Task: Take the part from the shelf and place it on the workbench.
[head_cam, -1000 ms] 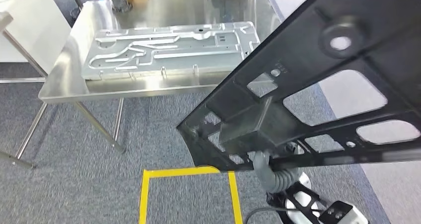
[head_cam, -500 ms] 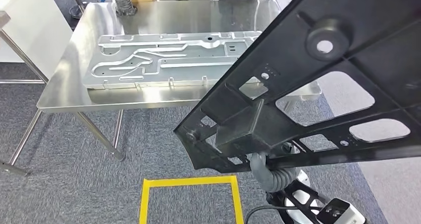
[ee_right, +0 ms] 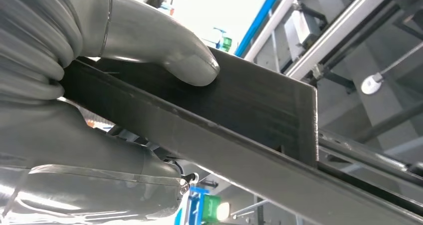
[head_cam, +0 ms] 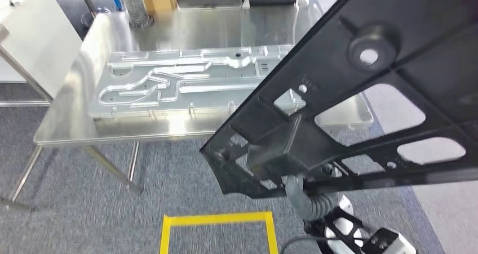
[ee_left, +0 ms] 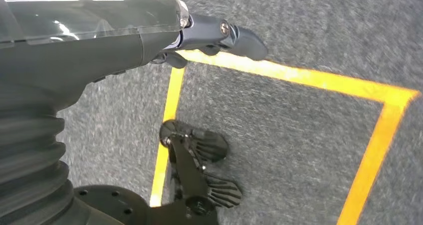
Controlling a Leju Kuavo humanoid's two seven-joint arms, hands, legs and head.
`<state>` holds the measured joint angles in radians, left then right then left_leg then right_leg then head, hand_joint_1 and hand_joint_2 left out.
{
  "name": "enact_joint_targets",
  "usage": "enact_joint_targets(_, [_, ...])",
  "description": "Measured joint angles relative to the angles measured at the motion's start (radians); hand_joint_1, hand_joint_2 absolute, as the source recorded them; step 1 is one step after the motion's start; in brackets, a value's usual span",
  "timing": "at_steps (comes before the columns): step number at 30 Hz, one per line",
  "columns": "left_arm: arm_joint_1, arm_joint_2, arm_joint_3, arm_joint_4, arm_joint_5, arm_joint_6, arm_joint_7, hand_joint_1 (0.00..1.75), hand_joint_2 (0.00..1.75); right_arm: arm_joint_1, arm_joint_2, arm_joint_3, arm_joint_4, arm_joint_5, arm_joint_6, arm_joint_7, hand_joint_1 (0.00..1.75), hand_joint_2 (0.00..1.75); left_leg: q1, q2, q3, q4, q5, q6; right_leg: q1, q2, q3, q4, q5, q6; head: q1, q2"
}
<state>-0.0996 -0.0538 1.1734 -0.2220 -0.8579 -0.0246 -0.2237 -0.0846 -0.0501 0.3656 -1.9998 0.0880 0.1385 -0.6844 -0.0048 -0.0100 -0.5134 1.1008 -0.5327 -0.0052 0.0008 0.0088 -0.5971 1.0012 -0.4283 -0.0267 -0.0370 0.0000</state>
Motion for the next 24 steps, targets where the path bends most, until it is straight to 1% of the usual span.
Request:
enact_joint_targets(1, [0.000,0.000,0.000,0.000,0.001,0.000,0.000,0.00,1.75,0.002,0.002,0.000,-0.001,0.000,0.003,0.000,1.75,1.75,0.003,0.001,-0.037,0.060,-0.019,-0.006,0.000,-0.001,0.009,-0.002,-0.007,-0.003,0.000,0.000])
enact_joint_targets(2, [0.000,0.000,0.000,0.000,0.002,0.000,-0.001,0.00,1.75,0.004,0.005,0.000,-0.001,-0.001,0.006,0.000,1.75,1.75,0.006,0.002,-0.078,0.120,-0.046,-0.010,-0.001,-0.001,0.017,-0.002,-0.016,-0.004,0.000,0.000])
enact_joint_targets(3, [0.002,0.000,0.000,0.000,0.005,0.001,-0.001,0.00,1.75,0.007,0.007,0.000,-0.001,-0.001,0.009,0.000,1.75,1.75,0.009,0.003,-0.116,0.166,-0.073,-0.014,-0.001,-0.001,0.026,-0.002,-0.025,-0.004,0.000,0.000])
enact_joint_targets(4, [0.004,0.001,0.000,0.000,0.007,0.001,-0.001,0.00,1.75,0.009,0.009,0.000,-0.001,-0.002,0.013,0.000,1.75,1.75,0.011,0.003,-0.143,0.186,-0.089,-0.017,-0.002,0.000,0.037,-0.002,-0.034,-0.003,0.000,0.000])
enact_joint_targets(5, [0.006,0.001,0.001,0.000,0.009,0.002,-0.001,0.00,1.75,0.011,0.010,-0.001,0.000,-0.003,0.017,0.000,1.75,1.75,0.013,0.003,-0.154,0.175,-0.085,-0.018,-0.003,0.001,0.051,-0.002,-0.045,-0.001,0.000,0.000])
enact_joint_targets(6, [0.007,0.001,0.001,0.000,0.010,0.002,-0.001,0.00,1.75,0.011,0.012,-0.001,0.000,-0.004,0.021,0.000,1.75,1.75,0.015,0.004,-0.152,0.132,-0.056,-0.019,-0.004,0.002,0.066,-0.002,-0.056,0.001,0.000,0.000])
enact_joint_targets(8, [0.009,0.001,0.002,0.000,0.013,0.004,-0.001,0.00,1.75,0.011,0.018,-0.002,0.000,-0.007,0.028,0.000,1.75,1.75,0.016,0.006,-0.130,0.004,0.050,-0.018,-0.004,0.002,0.095,0.000,-0.080,0.009,0.000,0.000])
enact_joint_targets(9, [0.010,0.001,0.003,0.000,0.015,0.005,-0.001,0.00,1.75,0.010,0.021,-0.003,0.000,-0.009,0.032,0.000,1.75,1.75,0.014,0.007,-0.121,-0.044,0.089,-0.014,-0.003,0.003,0.104,0.000,-0.091,0.014,0.000,0.000])
enact_joint_targets(10, [0.010,0.001,0.004,0.000,0.017,0.007,-0.002,0.00,1.75,0.010,0.024,-0.005,0.000,-0.011,0.036,0.000,1.75,1.75,0.012,0.008,-0.116,-0.070,0.113,-0.008,-0.003,0.004,0.110,-0.001,-0.098,0.020,0.000,0.000])
enact_joint_targets(11, [0.011,0.001,0.006,0.000,0.018,0.008,-0.002,0.00,1.75,0.009,0.027,-0.007,-0.001,-0.014,0.040,0.000,1.75,1.75,0.010,0.008,-0.115,-0.077,0.114,0.000,-0.001,0.005,0.114,0.001,-0.102,0.027,0.000,0.000])
enact_joint_targets(13, [0.010,0.001,0.007,0.000,0.018,0.010,-0.005,0.00,1.75,0.009,0.033,-0.015,-0.003,-0.017,0.043,0.000,1.75,1.75,0.011,0.006,-0.100,-0.083,0.111,0.015,-0.003,0.004,0.121,0.007,-0.107,0.038,0.000,0.000])
enact_joint_targets(14, [0.010,0.001,0.007,0.000,0.018,0.010,-0.006,0.00,1.75,0.009,0.035,-0.019,-0.005,-0.018,0.044,0.000,1.75,1.75,0.012,0.005,-0.090,-0.088,0.107,0.022,-0.003,0.003,0.117,0.027,-0.112,0.042,0.000,0.000])
enact_joint_targets(15, [0.009,0.001,0.008,0.000,0.018,0.010,-0.007,0.00,1.75,0.009,0.037,-0.024,-0.007,-0.019,0.043,0.000,1.75,1.75,0.013,0.004,-0.079,-0.091,0.103,0.027,-0.005,0.002,0.098,0.066,-0.125,0.047,0.000,0.000])
enact_joint_targets(16, [0.009,0.001,0.008,0.000,0.018,0.010,-0.008,0.00,1.75,0.010,0.038,-0.029,-0.009,-0.019,0.043,0.000,1.75,1.75,0.014,0.004,-0.071,-0.093,0.098,0.031,-0.007,0.001,0.064,0.122,-0.143,0.051,0.000,0.000])
enact_joint_targets(18, [0.008,0.002,0.010,0.000,0.019,0.012,-0.008,0.00,1.75,0.014,0.041,-0.042,-0.010,-0.023,0.036,0.000,1.75,1.75,0.013,0.003,-0.057,-0.093,0.083,0.035,-0.009,0.000,-0.026,0.245,-0.190,0.059,0.000,0.000])
enact_joint_targets(19, [0.009,0.002,0.012,0.000,0.018,0.012,-0.009,0.00,1.75,0.015,0.041,-0.051,-0.007,-0.022,0.026,0.000,1.75,1.75,0.013,0.003,-0.049,-0.093,0.075,0.035,-0.009,-0.001,-0.061,0.278,-0.203,0.061,0.000,0.000])
enact_joint_targets(20, [0.009,0.002,0.013,0.000,0.015,0.011,-0.009,0.00,1.75,0.010,0.042,-0.060,0.002,-0.021,0.014,0.000,1.75,1.75,0.012,0.002,-0.038,-0.093,0.066,0.034,-0.009,-0.001,-0.081,0.278,-0.197,0.061,0.000,0.000])
enact_joint_targets(21, [0.010,0.002,0.014,0.000,0.013,0.010,-0.010,0.00,1.75,-0.002,0.044,-0.071,0.017,-0.016,-0.004,0.000,1.75,1.75,0.012,0.002,-0.024,-0.093,0.056,0.033,-0.008,-0.002,-0.085,0.245,-0.170,0.058,0.000,0.000])
enact_joint_targets(22, [0.009,0.002,0.014,0.000,0.010,0.009,-0.010,0.00,1.75,-0.022,0.046,-0.083,0.040,-0.004,-0.029,0.000,1.75,1.75,0.011,0.002,-0.011,-0.094,0.046,0.031,-0.006,-0.002,-0.076,0.186,-0.121,0.052,0.000,0.000])
enact_joint_targets(23, [0.008,0.001,0.015,0.000,0.008,0.009,-0.011,0.00,1.75,-0.046,0.047,-0.097,0.070,0.016,-0.060,0.001,1.75,1.75,0.010,0.002,0.004,-0.093,0.036,0.028,-0.003,-0.002,-0.064,0.122,-0.064,0.043,0.000,0.000])
enact_joint_targets(24, [0.006,0.000,0.015,0.000,0.008,0.009,-0.012,0.00,1.75,-0.072,0.048,-0.113,0.104,0.039,-0.094,0.001,1.75,1.75,0.008,0.002,0.013,-0.094,0.027,0.025,0.000,-0.002,-0.054,0.070,-0.023,0.034,0.000,0.000])
